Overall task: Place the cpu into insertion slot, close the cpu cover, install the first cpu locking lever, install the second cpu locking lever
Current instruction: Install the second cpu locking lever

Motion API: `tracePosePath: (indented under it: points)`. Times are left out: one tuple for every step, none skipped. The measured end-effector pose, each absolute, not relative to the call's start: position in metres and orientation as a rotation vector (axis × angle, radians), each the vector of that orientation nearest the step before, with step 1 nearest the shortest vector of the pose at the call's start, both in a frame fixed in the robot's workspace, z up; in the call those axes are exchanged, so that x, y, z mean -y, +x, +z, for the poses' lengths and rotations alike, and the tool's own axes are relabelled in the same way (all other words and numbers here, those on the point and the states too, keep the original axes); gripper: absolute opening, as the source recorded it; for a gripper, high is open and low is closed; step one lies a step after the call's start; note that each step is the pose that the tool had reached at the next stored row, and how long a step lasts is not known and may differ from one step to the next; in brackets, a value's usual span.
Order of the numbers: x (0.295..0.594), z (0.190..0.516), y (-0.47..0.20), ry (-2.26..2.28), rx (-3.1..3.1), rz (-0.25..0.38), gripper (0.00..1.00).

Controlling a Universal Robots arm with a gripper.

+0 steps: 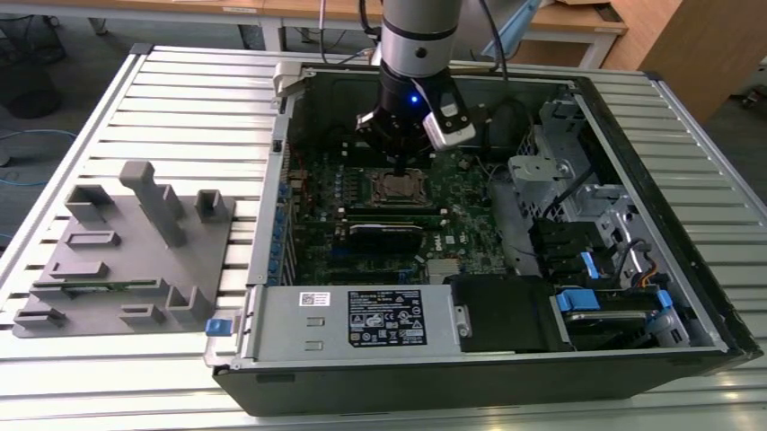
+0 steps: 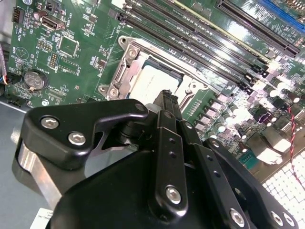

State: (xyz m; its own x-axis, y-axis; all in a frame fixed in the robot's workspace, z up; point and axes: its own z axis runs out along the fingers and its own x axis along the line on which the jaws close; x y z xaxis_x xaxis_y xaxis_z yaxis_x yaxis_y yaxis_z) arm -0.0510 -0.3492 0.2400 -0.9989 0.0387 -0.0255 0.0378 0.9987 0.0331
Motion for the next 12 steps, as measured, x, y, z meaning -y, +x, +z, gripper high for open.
tracePosePath:
  points:
    - [0.3494,0.2399,-0.051,0.06,-3.114,0.051,0.1]
    - [0.3496,0.2399,-0.051,0.06,-3.114,0.051,0.1]
    - [0.3497,0.2399,-0.051,0.06,-3.114,0.051,0.1]
    - [0.3498,0.24,-0.051,0.06,-3.114,0.051,0.1]
    - [0.35,0.2399,-0.051,0.06,-3.114,0.051,0.1]
    - [0.3503,0.24,-0.051,0.06,-3.114,0.051,0.1]
    - [0.3507,0.24,-0.051,0.059,-3.115,0.051,0.1]
    - [0.3511,0.24,-0.051,0.06,-3.114,0.051,0.1]
    - [0.3516,0.24,-0.051,0.06,-3.114,0.051,0.1]
    - [0.3522,0.24,-0.051,0.06,-3.114,0.051,0.1]
    - [0.3527,0.24,-0.051,0.06,-3.114,0.051,0.1]
    - [0.3533,0.24,-0.051,0.06,-3.114,0.051,0.1]
